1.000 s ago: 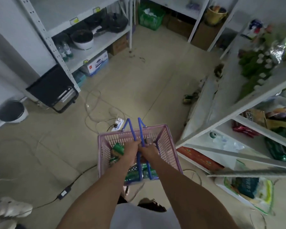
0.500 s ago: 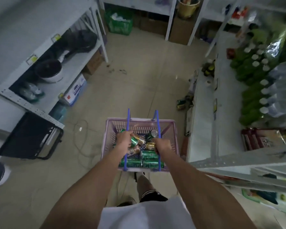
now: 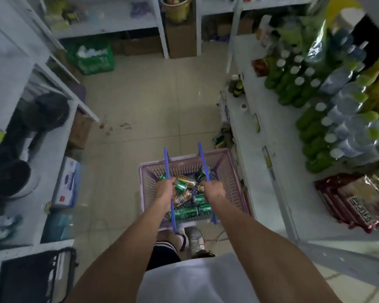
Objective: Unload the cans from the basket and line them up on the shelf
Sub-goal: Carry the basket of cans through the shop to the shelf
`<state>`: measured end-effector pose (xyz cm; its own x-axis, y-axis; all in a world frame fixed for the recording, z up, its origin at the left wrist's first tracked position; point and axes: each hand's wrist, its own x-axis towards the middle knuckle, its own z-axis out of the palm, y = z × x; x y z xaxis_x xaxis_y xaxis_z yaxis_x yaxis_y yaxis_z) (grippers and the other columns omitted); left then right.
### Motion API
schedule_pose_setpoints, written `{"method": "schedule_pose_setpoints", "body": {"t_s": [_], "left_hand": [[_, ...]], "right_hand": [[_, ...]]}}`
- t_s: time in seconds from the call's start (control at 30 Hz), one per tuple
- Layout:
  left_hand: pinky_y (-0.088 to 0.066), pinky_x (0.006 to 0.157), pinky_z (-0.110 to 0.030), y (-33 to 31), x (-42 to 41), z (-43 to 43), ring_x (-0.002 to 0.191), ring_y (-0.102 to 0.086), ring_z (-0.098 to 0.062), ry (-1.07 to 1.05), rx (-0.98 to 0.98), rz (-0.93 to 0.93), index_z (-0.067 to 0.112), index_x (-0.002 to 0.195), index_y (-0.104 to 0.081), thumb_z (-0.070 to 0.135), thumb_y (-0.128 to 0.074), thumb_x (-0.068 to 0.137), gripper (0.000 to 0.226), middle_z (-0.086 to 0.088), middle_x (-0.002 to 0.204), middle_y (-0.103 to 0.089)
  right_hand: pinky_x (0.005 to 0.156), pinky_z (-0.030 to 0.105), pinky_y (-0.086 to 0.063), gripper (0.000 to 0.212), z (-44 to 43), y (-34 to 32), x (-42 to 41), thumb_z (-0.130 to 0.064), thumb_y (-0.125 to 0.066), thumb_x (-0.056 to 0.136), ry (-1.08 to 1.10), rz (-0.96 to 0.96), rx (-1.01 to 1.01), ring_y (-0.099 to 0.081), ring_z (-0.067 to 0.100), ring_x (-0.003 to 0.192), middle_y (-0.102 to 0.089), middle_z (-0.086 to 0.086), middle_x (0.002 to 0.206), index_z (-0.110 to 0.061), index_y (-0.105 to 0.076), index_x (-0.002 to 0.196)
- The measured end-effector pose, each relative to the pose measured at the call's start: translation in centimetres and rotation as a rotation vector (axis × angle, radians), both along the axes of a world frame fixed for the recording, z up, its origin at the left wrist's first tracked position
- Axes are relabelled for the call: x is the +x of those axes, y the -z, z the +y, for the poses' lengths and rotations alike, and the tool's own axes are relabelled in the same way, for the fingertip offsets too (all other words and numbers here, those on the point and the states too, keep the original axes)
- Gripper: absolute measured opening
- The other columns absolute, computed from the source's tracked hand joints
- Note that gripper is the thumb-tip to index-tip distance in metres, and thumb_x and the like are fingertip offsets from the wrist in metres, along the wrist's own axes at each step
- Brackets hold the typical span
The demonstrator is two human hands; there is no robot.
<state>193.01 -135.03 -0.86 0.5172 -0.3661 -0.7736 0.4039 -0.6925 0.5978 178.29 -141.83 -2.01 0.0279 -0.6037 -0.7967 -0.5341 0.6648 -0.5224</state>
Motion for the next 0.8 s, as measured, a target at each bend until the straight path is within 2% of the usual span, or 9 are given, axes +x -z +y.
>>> {"method": "schedule_pose_setpoints", "body": {"t_s": [0.1,0.2,0.3,0.37,0.43,0.53,0.63,0.73,0.8], "left_hand": [[-0.024,0.043,-0.027,0.9,1.2,-4.8,0.045,-0.030,-0.013,0.104,0.019,-0.003,0.009,0.075,-0.057,0.020,-0.051,0.103,0.031,0.000,0.053,-0.036],[-0.023,0.044,-0.027,2.6,2.5,-9.4,0.044,-0.030,-0.015,0.220,0.089,-0.001,0.010,0.074,-0.057,0.019,-0.048,0.103,0.032,-0.001,0.055,-0.038],[-0.023,0.047,-0.029,4.5,3.7,-13.4,0.046,-0.031,-0.015,0.364,0.136,0.018,0.010,0.076,-0.057,0.019,-0.048,0.104,0.031,-0.005,0.065,-0.047],[-0.022,0.048,-0.030,5.9,4.3,-16.0,0.047,-0.031,-0.016,0.469,0.165,0.035,0.009,0.074,-0.055,0.017,-0.048,0.102,0.030,-0.010,0.070,-0.050],[-0.023,0.046,-0.029,7.0,4.7,-17.9,0.043,-0.032,-0.015,0.607,0.223,0.054,0.009,0.075,-0.056,0.015,-0.049,0.101,0.028,-0.008,0.064,-0.047],[-0.024,0.048,-0.028,7.5,5.5,-20.8,0.045,-0.030,-0.015,0.754,0.281,0.073,0.011,0.072,-0.054,0.012,-0.050,0.101,0.030,-0.001,0.052,-0.036],[-0.026,0.047,-0.029,8.2,5.5,-23.5,0.043,-0.032,-0.016,0.907,0.319,0.091,0.011,0.074,-0.054,0.012,-0.050,0.102,0.028,-0.002,0.053,-0.034],[-0.025,0.045,-0.029,10.1,5.1,-25.5,0.029,-0.031,-0.012,1.048,0.323,0.093,0.010,0.074,-0.049,0.011,-0.051,0.101,0.027,-0.003,0.052,-0.034],[-0.024,0.044,-0.029,11.8,5.2,-26.5,0.036,-0.030,-0.014,1.134,0.324,0.087,0.010,0.073,-0.048,0.012,-0.048,0.104,0.030,-0.004,0.055,-0.032]], "right_hand": [[0.050,0.028,-0.042,0.031,-3.0,0.9,0.9,-0.027,-0.070,0.090,0.140,0.021,0.052,-0.052,0.018,0.059,-0.060,0.006,0.075,0.001,-0.066,0.102],[0.047,0.029,-0.033,0.032,-5.5,2.7,1.0,-0.022,-0.071,0.090,0.306,-0.008,0.122,-0.041,0.016,0.050,-0.052,0.005,0.065,0.005,-0.070,0.109],[0.054,0.032,-0.037,0.030,-7.3,4.4,1.5,-0.025,-0.068,0.094,0.426,-0.011,0.161,-0.043,0.018,0.053,-0.052,0.006,0.070,0.002,-0.068,0.106],[0.064,0.032,-0.040,0.030,-8.1,5.4,2.8,-0.032,-0.065,0.096,0.519,0.003,0.155,-0.053,0.024,0.069,-0.058,0.012,0.085,-0.002,-0.064,0.100],[0.064,0.029,-0.039,0.033,-8.2,6.3,4.3,-0.037,-0.063,0.098,0.656,0.025,0.156,-0.055,0.026,0.080,-0.059,0.013,0.092,-0.005,-0.061,0.103],[0.068,0.032,-0.036,0.034,-8.1,7.1,6.1,-0.037,-0.066,0.097,0.905,0.072,0.184,-0.055,0.026,0.081,-0.059,0.013,0.089,-0.003,-0.061,0.098],[0.066,0.031,-0.036,0.032,-7.6,8.0,6.6,-0.033,-0.069,0.094,1.109,0.130,0.176,-0.053,0.024,0.076,-0.056,0.008,0.073,-0.006,-0.057,0.081],[0.070,0.037,-0.042,0.025,-7.4,9.3,7.7,-0.029,-0.070,0.095,1.294,0.140,0.144,-0.052,0.023,0.074,-0.054,0.006,0.071,-0.009,-0.057,0.086],[0.078,0.043,-0.050,0.024,-7.2,11.4,8.8,-0.027,-0.068,0.096,1.418,0.108,0.154,-0.054,0.025,0.079,-0.056,0.007,0.077,-0.011,-0.054,0.085]]}}
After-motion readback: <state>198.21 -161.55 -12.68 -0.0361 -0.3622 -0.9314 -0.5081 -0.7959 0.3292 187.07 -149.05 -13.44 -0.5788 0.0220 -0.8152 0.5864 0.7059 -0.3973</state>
